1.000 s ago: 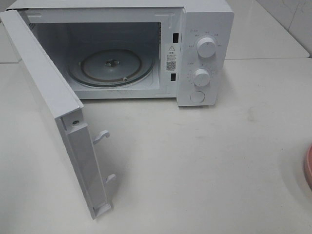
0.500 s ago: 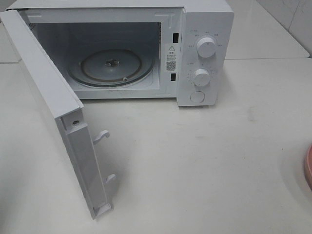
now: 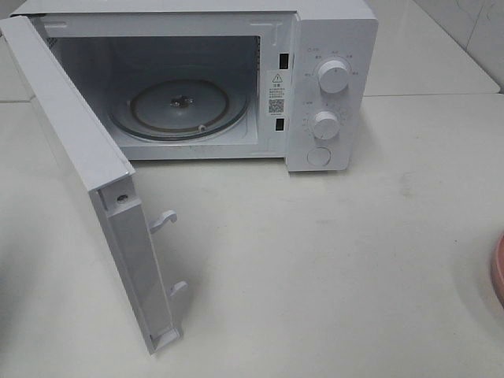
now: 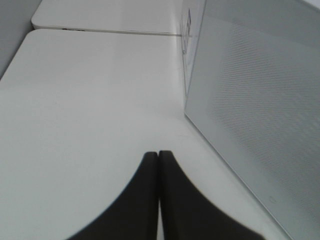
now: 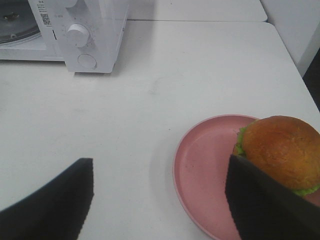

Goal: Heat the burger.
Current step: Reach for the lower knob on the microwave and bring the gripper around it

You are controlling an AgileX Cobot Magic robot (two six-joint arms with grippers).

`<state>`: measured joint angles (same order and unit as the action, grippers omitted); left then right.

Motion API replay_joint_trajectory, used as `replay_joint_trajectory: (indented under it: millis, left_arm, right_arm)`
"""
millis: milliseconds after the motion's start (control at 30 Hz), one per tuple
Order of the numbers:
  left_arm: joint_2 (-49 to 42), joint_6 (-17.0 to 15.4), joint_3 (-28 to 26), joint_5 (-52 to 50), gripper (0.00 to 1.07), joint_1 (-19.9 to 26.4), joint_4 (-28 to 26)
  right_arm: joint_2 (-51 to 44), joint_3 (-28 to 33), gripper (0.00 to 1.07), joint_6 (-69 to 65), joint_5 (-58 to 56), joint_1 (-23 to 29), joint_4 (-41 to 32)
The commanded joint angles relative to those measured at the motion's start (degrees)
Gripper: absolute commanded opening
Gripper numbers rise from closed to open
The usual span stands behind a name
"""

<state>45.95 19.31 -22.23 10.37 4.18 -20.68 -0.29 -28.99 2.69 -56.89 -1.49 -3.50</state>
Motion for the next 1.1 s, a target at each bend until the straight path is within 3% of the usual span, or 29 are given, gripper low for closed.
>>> replay_joint_trajectory:
  millis: [33, 100, 167, 200, 300, 367, 400, 467, 500, 533, 567, 633, 667, 733, 967, 1100]
  left_arm:
    - [1.9, 3.6, 2.0, -7.6, 0.0, -0.9, -2.9]
    - [5.8, 4.5, 4.5, -17.0, 0.0, -4.8, -2.9]
    - [7.0, 4.5, 5.1, -20.0, 0.0, -6.4, -2.5]
    - [9.5, 4.5, 6.3, -26.6, 0.0, -9.7, -1.1]
    - [10.9, 4.5, 7.0, -29.9, 0.0, -11.3, -0.3]
    - [17.1, 0.9, 8.1, -37.5, 0.0, -15.3, 3.1]
    - [17.1, 0.9, 8.1, -37.5, 0.0, -15.3, 3.1]
    - [21.5, -4.4, 8.1, -42.1, 0.0, -16.7, 9.5]
    - [21.5, -4.4, 8.1, -42.1, 0.0, -16.7, 9.5]
    - [24.4, -9.1, 8.1, -46.2, 0.0, -16.8, 15.7]
    - [24.4, -9.1, 8.1, -46.2, 0.0, -16.8, 15.7]
    - [28.0, -15.9, 8.1, -52.9, 0.0, -16.8, 22.2]
    - [28.0, -15.9, 8.1, -52.9, 0.0, -16.8, 22.2]
    - [31.6, -19.7, 8.1, -57.3, 0.0, -16.8, 25.5]
    - [38.0, -24.6, 7.8, -63.9, 0.0, -16.8, 29.6]
    - [40.0, -25.7, 7.7, -67.0, 0.0, -16.8, 30.9]
  right_arm:
    - [-1.7, 0.2, 0.72, -0.3, -0.1, -0.3, -0.1]
    - [-1.7, 0.2, 0.72, -0.3, -0.1, -0.3, -0.1]
    - [-1.7, 0.2, 0.72, -0.3, -0.1, -0.3, -0.1]
    - [-1.7, 0.2, 0.72, -0.3, -0.1, -0.3, -0.1]
    - [-1.7, 0.2, 0.72, -0.3, -0.1, -0.3, -0.1]
    - [-1.7, 0.2, 0.72, -0.3, -0.1, -0.3, -0.1]
    - [-1.7, 0.2, 0.72, -0.3, -0.1, -0.3, -0.1]
    - [-1.7, 0.2, 0.72, -0.3, -0.1, -0.3, -0.1]
    - [-1.7, 0.2, 0.72, -0.3, -0.1, -0.3, -0.1]
    - [-1.7, 0.2, 0.72, -0.3, -0.1, -0.3, -0.1]
    - [-1.7, 0.2, 0.72, -0.3, -0.1, -0.3, -0.1]
    - [-1.7, 0.2, 0.72, -0.3, -0.1, -0.3, -0.1]
    - [-1.7, 0.2, 0.72, -0.3, -0.1, -0.3, -0.1]
    - [-1.7, 0.2, 0.72, -0.3, -0.1, -0.3, -0.1]
    - [-1.7, 0.2, 0.72, -0.3, -0.1, -0.3, -0.1]
    - [-1.7, 0.2, 0.72, -0.3, -0.1, -0.3, -0.1]
